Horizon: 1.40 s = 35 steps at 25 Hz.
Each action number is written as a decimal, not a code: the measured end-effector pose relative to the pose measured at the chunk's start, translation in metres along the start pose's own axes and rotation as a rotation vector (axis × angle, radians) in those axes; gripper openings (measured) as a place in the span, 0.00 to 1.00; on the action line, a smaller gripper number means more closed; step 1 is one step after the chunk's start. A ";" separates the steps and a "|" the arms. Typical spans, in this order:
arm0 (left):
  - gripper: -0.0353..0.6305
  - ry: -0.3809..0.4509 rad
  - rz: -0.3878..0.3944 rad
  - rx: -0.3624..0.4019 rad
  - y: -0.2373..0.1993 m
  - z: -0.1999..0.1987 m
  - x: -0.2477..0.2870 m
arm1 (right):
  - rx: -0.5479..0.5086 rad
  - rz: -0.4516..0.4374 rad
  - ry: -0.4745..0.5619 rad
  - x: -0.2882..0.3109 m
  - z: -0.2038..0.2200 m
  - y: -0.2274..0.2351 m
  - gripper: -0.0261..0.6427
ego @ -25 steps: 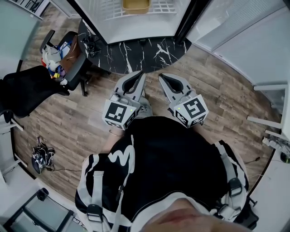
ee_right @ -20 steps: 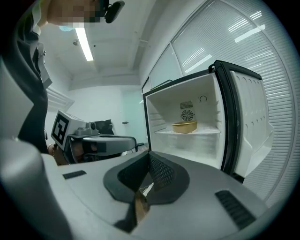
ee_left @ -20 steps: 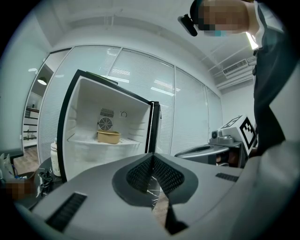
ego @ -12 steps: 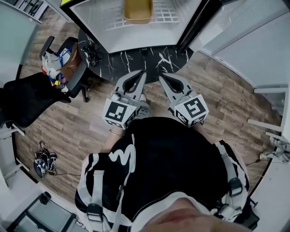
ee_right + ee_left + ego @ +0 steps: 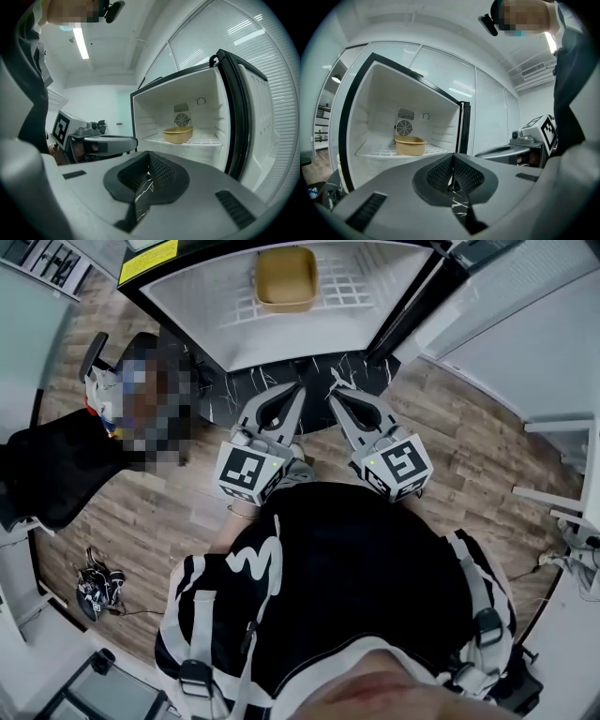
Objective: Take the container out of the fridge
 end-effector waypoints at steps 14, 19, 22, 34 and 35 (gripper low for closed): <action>0.06 -0.029 0.002 0.014 -0.053 -0.011 0.026 | 0.004 0.026 0.026 0.048 -0.020 0.027 0.05; 0.06 -0.038 0.021 0.019 -0.068 -0.012 0.033 | 0.008 0.048 0.034 0.064 -0.023 0.034 0.05; 0.06 -0.040 0.040 0.021 -0.076 -0.010 0.035 | 0.013 0.064 0.046 0.070 -0.025 0.036 0.05; 0.06 -0.036 0.019 0.019 -0.081 -0.015 0.048 | 0.014 0.058 0.043 0.073 -0.029 0.047 0.05; 0.06 -0.031 0.013 0.018 -0.082 -0.015 0.049 | 0.008 0.052 0.043 0.074 -0.031 0.049 0.05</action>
Point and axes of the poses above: the fingertips, and each gripper's own axes: x forward along the fingers, y to its right, z out of its underside, the point moved 9 cm from there along -x, backward along the fingers, and after that the axes turned 4 degrees about -z, right-handed, at the moved point
